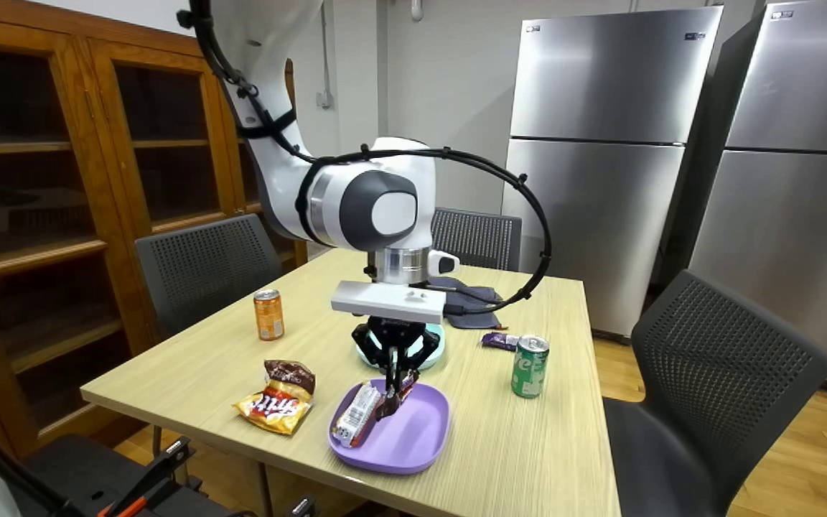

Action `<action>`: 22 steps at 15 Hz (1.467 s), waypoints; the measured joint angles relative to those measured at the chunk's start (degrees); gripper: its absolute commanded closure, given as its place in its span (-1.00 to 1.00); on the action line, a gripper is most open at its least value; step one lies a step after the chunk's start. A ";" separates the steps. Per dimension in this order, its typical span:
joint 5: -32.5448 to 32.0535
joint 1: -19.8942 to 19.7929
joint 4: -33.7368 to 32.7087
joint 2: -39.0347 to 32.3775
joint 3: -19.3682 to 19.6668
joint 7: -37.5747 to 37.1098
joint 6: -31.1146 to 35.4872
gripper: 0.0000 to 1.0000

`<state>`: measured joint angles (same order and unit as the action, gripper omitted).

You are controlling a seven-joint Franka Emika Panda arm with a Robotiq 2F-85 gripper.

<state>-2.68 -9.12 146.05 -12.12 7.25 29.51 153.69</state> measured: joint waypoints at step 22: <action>-7.80 0.90 0.03 -6.42 -0.80 -2.12 5.55 -0.14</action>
<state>-10.48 -8.22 146.08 -18.54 6.45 27.39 159.24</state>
